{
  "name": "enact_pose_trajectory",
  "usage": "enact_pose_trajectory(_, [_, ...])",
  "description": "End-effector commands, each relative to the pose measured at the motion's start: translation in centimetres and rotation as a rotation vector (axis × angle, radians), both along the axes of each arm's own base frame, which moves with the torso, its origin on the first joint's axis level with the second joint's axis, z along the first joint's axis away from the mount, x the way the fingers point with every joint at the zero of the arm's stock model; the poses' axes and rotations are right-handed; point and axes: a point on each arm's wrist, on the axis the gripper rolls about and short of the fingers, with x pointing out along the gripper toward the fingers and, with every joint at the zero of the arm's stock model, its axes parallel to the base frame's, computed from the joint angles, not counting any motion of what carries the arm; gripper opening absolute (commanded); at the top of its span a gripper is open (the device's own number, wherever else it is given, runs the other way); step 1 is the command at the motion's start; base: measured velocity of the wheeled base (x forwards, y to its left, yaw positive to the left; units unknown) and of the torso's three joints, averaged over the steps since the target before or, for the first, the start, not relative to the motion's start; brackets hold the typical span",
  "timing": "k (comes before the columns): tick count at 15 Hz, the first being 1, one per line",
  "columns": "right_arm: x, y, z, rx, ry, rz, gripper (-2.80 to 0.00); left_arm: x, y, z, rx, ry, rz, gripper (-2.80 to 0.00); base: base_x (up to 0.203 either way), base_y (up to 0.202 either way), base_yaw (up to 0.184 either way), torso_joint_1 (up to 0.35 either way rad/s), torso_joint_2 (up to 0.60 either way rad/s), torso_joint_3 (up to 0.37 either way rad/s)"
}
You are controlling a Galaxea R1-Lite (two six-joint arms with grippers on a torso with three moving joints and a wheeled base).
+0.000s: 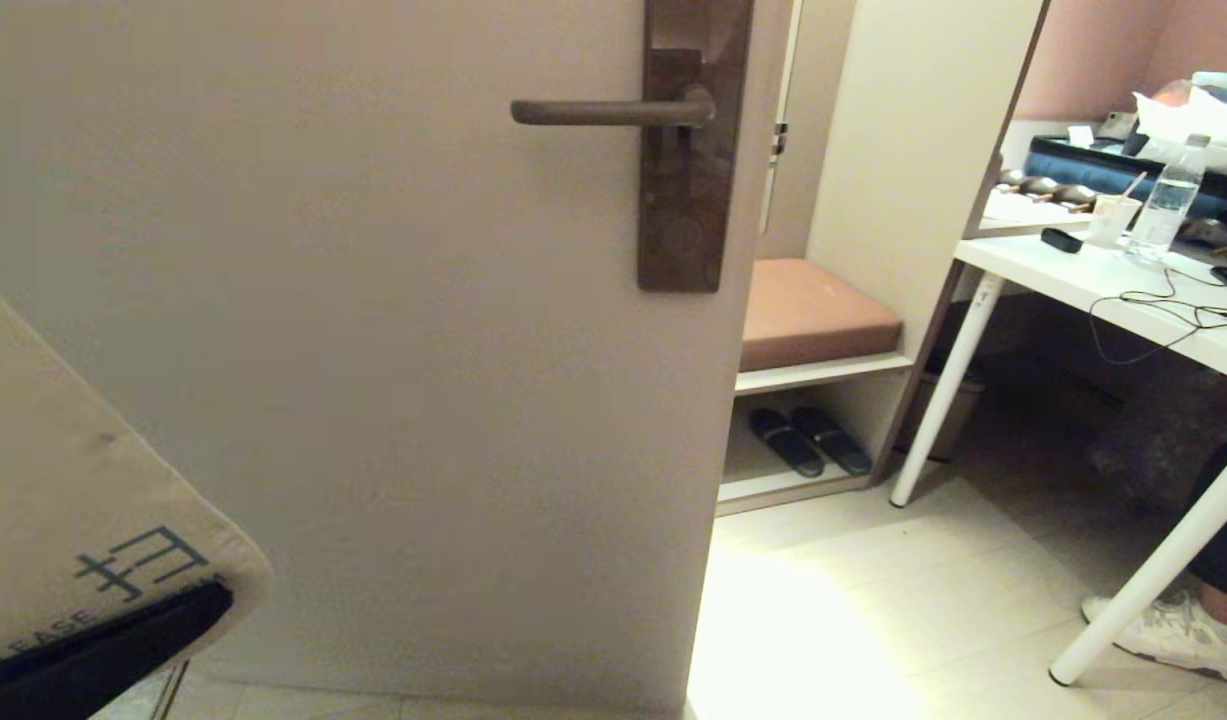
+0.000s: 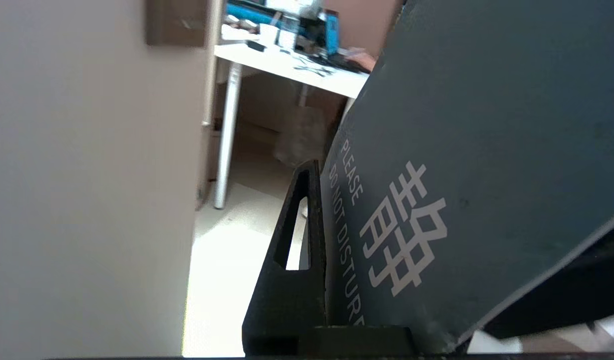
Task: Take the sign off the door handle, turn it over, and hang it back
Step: Hang the sign back with the other side facing out
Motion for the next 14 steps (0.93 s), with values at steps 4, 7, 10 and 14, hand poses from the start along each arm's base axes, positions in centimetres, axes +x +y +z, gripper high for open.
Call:
enact_pose_trajectory(4, [0.0,0.0,0.0,0.0,0.001,-0.001,-2.8,3.4,-0.4,1.9,0.01,0.011,0.063,-2.8,0.0,0.0,0.0,0.0,0.0,0.0])
enact_pose_trajectory(7, [0.0,0.0,0.0,0.0,0.001,-0.001,-2.8,6.0,-0.9,1.9,0.075,-0.001,0.17,-2.8,0.0,0.0,0.0,0.0,0.0,0.0])
enact_pose_trajectory(10, [0.0,0.0,0.0,0.0,0.001,-0.001,-2.8,7.2,-1.1,2.5,0.115,0.03,0.232,-2.8,0.0,0.0,0.0,0.0,0.0,0.0])
enact_pose_trajectory(14, [0.0,0.0,0.0,0.0,0.001,-0.001,-2.8,8.2,-1.4,3.7,0.132,0.075,0.26,-2.8,0.0,0.0,0.0,0.0,0.0,0.0])
